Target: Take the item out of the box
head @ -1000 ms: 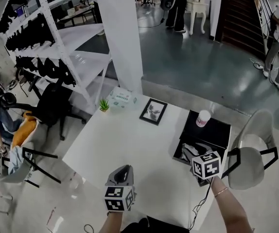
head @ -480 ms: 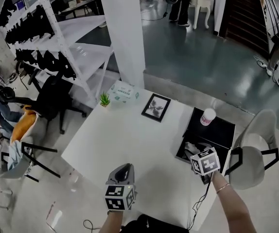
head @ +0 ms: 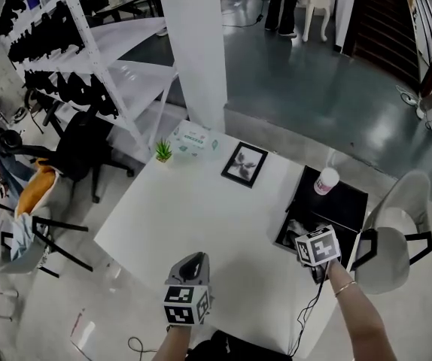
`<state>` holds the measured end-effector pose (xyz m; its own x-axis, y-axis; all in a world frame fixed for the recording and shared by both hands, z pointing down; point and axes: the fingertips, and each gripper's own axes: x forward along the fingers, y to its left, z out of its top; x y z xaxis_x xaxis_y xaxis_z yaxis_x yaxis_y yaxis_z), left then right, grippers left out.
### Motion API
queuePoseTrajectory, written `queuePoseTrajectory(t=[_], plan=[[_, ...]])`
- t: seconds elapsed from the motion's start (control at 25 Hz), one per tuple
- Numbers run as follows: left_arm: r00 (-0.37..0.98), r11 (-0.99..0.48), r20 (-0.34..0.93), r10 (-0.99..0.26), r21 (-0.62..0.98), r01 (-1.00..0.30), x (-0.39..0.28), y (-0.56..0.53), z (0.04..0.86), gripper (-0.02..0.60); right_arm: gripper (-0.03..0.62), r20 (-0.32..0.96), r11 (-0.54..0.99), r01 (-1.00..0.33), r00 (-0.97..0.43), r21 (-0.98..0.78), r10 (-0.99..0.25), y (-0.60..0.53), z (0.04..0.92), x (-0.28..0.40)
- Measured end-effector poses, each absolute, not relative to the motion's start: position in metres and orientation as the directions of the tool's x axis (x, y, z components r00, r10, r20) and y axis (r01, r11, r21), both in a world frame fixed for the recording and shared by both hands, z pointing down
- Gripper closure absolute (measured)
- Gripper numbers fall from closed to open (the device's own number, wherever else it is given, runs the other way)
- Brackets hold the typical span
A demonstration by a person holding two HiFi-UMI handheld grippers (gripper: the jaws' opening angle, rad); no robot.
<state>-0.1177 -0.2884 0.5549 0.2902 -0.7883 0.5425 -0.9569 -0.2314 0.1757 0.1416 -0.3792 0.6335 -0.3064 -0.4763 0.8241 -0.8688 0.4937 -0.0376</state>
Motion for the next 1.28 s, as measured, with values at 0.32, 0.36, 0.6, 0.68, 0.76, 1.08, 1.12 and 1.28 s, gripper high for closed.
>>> queuePoseTrajectory(t=[0.32,0.36,0.6,0.68,0.76,1.08,1.12,1.28], plan=[[0.298,-0.235,0.545,-0.784,0.184,-0.955,-0.117,-0.29,0.556,0.558,0.39,0.855,0.495,-0.869,-0.262,-0.007,-0.447,-0.38,0.635,0.14],[0.298,-0.235,0.545,-0.783,0.184,-0.954,-0.117,-0.289,0.556,0.558,0.395,0.859,0.498,-0.867,-0.253,0.002,-0.445,-0.38,0.635,0.14],[0.295,-0.233,0.541,-0.788,0.182,-0.955,-0.12,-0.288,0.554,0.558,0.448,0.865,0.512,-0.858,-0.225,0.042,-0.448,-0.379,0.636,0.141],[0.293,-0.232,0.539,-0.79,0.181,-0.956,-0.122,-0.288,0.553,0.558,0.461,0.862,0.504,-0.862,-0.218,0.05,-0.458,-0.379,0.636,0.141],[0.293,-0.231,0.539,-0.79,0.18,-0.956,-0.123,-0.286,0.553,0.558,0.472,0.86,0.49,-0.87,-0.208,0.056,-0.467,-0.378,0.635,0.143],[0.293,-0.233,0.535,-0.793,0.179,-0.956,-0.127,-0.283,0.55,0.558,0.487,0.849,0.477,-0.875,-0.185,0.087,-0.495,-0.379,0.632,0.144],[0.294,-0.234,0.534,-0.793,0.179,-0.956,-0.127,-0.282,0.55,0.558,0.488,0.845,0.475,-0.875,-0.186,0.088,-0.5,-0.379,0.631,0.144],[0.3,-0.241,0.529,-0.794,0.179,-0.954,-0.127,-0.28,0.547,0.558,0.49,0.82,0.458,-0.885,-0.203,0.08,-0.536,-0.378,0.621,0.144]])
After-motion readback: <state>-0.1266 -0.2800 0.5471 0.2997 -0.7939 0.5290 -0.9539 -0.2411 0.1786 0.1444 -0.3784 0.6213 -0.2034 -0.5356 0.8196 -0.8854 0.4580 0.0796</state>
